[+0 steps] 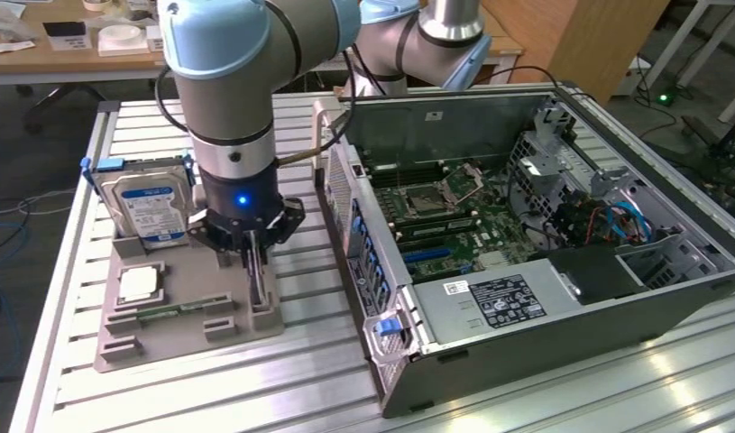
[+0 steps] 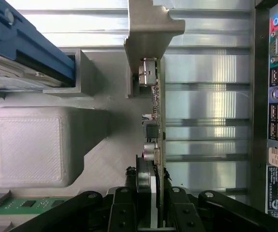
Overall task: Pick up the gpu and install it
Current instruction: 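Pick up the gpu and move the gpu toward the slot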
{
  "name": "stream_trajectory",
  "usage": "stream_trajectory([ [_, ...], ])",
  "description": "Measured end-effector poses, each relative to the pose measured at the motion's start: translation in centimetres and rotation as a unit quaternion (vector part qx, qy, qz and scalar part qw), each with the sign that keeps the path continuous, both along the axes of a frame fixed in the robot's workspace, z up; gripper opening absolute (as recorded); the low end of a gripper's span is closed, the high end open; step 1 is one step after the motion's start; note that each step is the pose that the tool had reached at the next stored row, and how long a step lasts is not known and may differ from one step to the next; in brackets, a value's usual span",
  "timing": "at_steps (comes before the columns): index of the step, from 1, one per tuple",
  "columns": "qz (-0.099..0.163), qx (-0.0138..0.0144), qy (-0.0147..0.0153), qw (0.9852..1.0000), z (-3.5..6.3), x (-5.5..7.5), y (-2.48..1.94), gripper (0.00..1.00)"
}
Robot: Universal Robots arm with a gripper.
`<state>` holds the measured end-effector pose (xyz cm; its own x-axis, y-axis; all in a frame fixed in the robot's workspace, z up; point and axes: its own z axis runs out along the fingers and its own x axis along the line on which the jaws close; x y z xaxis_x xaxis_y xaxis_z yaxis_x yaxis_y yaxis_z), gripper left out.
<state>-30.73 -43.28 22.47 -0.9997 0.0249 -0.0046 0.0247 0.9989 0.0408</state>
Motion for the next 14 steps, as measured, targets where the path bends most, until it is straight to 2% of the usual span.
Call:
stream_trajectory([
  [14,0.0,0.0,0.0,1.0,2.98,0.0,0.0,0.28],
])
